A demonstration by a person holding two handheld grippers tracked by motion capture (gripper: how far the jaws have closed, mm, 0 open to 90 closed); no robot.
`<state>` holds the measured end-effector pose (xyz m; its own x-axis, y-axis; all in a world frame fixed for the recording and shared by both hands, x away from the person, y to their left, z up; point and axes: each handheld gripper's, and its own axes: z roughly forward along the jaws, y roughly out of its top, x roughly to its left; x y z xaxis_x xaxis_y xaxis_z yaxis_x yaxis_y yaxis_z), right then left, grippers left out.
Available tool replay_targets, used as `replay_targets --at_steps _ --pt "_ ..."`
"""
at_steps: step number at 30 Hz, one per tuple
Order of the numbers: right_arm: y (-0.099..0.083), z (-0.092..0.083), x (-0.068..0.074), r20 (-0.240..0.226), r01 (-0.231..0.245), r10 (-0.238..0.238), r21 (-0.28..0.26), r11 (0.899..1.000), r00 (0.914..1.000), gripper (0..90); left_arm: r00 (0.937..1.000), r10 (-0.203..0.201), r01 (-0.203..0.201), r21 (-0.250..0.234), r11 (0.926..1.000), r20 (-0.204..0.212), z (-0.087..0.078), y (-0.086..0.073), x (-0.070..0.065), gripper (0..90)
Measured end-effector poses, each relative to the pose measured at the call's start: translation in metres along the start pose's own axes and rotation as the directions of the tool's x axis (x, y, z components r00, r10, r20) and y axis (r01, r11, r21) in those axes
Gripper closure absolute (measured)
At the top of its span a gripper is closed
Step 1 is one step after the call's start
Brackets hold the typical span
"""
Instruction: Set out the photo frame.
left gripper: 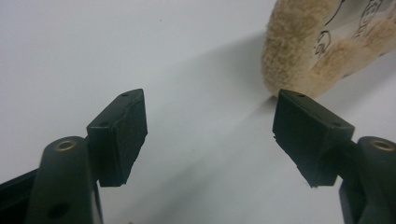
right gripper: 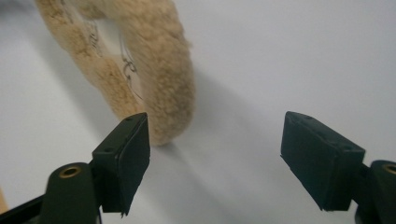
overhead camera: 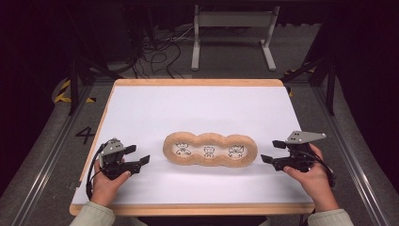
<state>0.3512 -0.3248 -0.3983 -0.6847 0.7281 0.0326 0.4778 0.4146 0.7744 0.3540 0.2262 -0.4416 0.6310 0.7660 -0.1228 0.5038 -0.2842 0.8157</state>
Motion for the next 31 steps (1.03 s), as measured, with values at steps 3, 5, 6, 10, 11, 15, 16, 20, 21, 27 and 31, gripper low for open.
replay_targets --at_steps 3,5,6,10,11,15,16,20,21,27,31 --pt "-0.008 0.004 -0.003 0.006 -0.010 0.010 0.004 1.000 0.9999 25.1 0.9997 0.022 -0.021 0.006 0.9997 -0.015 0.001 -0.001 0.000 26.1" --pt "-0.017 0.007 -0.005 0.011 -0.010 0.010 0.000 1.000 0.9999 24.8 0.9992 0.036 -0.035 0.008 0.9993 -0.019 0.002 -0.002 0.000 25.6" --pt "-0.017 0.007 -0.005 0.011 -0.010 0.010 0.000 1.000 0.9999 24.8 0.9995 0.031 -0.031 0.011 0.9995 -0.011 0.003 -0.002 0.000 25.6" --pt "-0.029 0.014 -0.006 0.012 -0.001 0.001 -0.002 1.000 0.9999 24.0 0.9989 0.047 -0.047 0.009 0.9988 0.000 0.006 -0.004 0.000 25.2" --pt "-0.030 0.015 -0.006 0.012 0.002 -0.002 -0.001 1.000 0.9999 24.0 0.9991 0.042 -0.042 0.014 0.9990 0.004 0.007 -0.004 0.000 25.2" --pt "-0.038 0.024 -0.005 0.016 0.006 -0.007 0.018 1.000 0.9998 24.0 0.9991 0.039 -0.040 0.014 0.9991 0.013 0.009 -0.005 0.001 24.9" --pt "-0.039 0.027 -0.004 0.014 0.002 -0.002 0.026 1.000 0.9999 24.0 0.9991 0.041 -0.041 0.020 0.9990 0.013 0.009 -0.005 0.001 24.9" --pt "-0.040 0.032 -0.002 0.021 -0.001 0.000 0.039 0.999 0.9998 24.0 0.9991 0.035 -0.035 0.026 0.9990 0.023 0.010 -0.005 0.001 24.6" --pt "-0.040 0.033 -0.002 0.020 -0.004 0.003 0.043 0.999 0.9998 24.0 0.9991 0.035 -0.035 0.029 0.9990 0.024 0.010 -0.005 0.001 24.5" --pt "-0.038 0.032 -0.001 0.032 -0.003 0.002 0.037 0.999 0.9995 23.7 0.9999 0.006 -0.006 0.038 0.9992 0.014 0.010 -0.005 0.000 24.0" --pt "-0.037 0.030 -0.002 0.040 -0.006 0.005 0.028 1.000 0.9992 23.6 1.0000 -0.001 0.002 0.041 0.9992 -0.004 0.010 -0.005 0.002 23.6"
